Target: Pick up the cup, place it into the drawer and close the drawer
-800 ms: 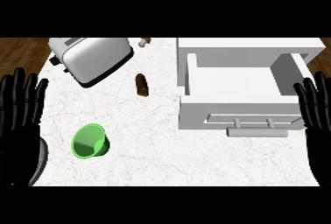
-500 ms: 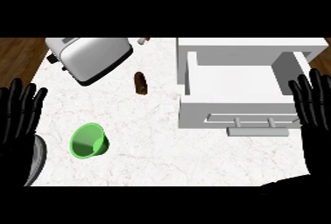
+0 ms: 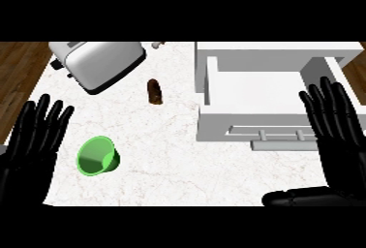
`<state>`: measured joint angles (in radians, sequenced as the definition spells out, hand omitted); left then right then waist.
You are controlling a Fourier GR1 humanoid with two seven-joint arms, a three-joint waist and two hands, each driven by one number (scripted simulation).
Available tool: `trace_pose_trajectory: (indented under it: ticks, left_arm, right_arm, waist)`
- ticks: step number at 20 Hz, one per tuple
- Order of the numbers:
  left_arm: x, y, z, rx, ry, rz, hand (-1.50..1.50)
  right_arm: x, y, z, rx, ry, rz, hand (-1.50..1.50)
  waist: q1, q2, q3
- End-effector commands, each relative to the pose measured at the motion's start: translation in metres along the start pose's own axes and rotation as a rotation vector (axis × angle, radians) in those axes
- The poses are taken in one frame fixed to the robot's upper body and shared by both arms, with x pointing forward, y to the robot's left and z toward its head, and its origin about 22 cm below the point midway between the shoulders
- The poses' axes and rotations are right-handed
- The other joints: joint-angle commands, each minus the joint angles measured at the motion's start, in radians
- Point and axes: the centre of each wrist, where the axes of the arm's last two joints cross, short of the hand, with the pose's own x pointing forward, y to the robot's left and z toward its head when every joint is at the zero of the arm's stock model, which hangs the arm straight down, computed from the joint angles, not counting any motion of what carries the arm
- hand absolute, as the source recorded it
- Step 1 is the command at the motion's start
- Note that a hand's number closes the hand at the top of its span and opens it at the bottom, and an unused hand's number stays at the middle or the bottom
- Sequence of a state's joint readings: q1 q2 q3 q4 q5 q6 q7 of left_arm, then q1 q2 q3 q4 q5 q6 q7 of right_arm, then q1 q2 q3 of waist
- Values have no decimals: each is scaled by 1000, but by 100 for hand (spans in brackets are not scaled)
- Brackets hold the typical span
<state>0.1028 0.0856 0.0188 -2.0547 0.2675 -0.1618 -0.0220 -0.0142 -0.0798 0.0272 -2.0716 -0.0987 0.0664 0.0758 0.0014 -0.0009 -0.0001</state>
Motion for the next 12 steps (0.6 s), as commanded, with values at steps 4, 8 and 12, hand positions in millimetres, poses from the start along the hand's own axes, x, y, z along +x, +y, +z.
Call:
trace_pose_trajectory:
  ticks: [4, 8, 12]
  left_arm:
    - [1, -12, 0, -5, 16, 32, -150]
    - [9, -10, -12, 18, 24, 12, -150]
    - [-18, -8, -15, 29, 42, -5, -150]
  right_arm:
    - [-8, 5, -18, -5, 11, -3, -150]
    - [12, -9, -10, 14, -3, -1, -150]
    - [0, -3, -12, -1, -8, -7, -150]
  waist:
    - [1, 0, 0]
    - [-1, 0, 0]
    - [-1, 1, 0]
